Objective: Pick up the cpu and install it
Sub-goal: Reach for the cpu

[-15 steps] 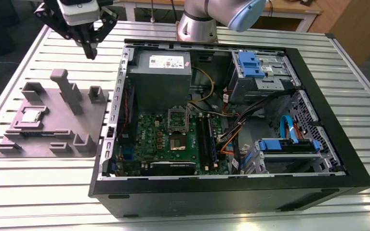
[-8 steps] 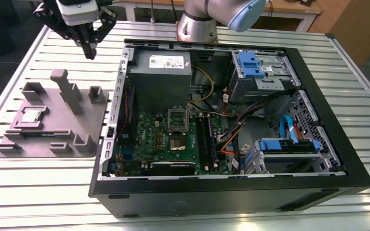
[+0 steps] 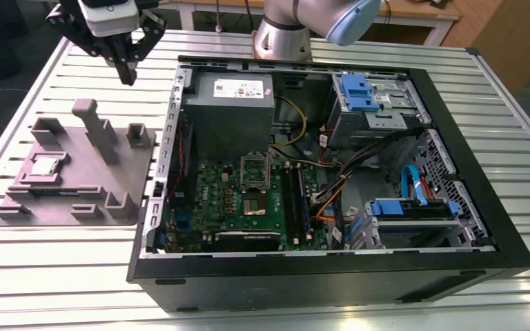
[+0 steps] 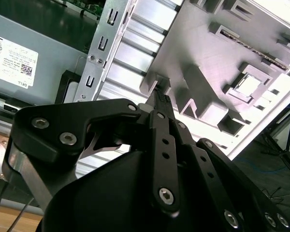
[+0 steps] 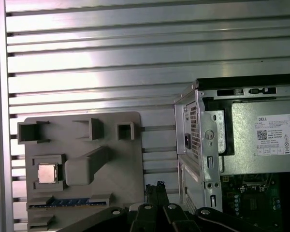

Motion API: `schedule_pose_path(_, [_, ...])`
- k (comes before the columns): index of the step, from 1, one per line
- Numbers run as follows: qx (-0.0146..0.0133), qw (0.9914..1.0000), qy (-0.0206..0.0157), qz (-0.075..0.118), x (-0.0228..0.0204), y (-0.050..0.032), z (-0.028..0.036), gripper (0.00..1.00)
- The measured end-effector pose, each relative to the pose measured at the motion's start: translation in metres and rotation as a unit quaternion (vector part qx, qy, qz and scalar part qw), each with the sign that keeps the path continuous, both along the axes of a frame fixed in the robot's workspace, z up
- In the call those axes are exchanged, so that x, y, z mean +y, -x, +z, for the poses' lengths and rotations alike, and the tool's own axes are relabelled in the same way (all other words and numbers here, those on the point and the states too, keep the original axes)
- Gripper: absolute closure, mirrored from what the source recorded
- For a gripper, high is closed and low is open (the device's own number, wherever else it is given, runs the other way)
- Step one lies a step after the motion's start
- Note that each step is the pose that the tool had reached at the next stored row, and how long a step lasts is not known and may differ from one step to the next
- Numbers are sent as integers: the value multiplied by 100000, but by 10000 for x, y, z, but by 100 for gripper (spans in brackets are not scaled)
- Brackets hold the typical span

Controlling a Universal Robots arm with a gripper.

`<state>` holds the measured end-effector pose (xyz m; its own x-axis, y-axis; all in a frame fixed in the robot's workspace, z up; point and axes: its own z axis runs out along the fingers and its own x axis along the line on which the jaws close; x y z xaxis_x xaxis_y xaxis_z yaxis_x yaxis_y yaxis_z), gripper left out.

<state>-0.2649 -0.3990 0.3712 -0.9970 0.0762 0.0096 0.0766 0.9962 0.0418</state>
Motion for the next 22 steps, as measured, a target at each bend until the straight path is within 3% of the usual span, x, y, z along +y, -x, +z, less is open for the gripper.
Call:
schedule_pose_path(12, [16, 100000, 2, -1, 0, 48, -3, 90])
schedule_pose_path(22, [13, 100000, -2, 2, 0, 148, -6, 90])
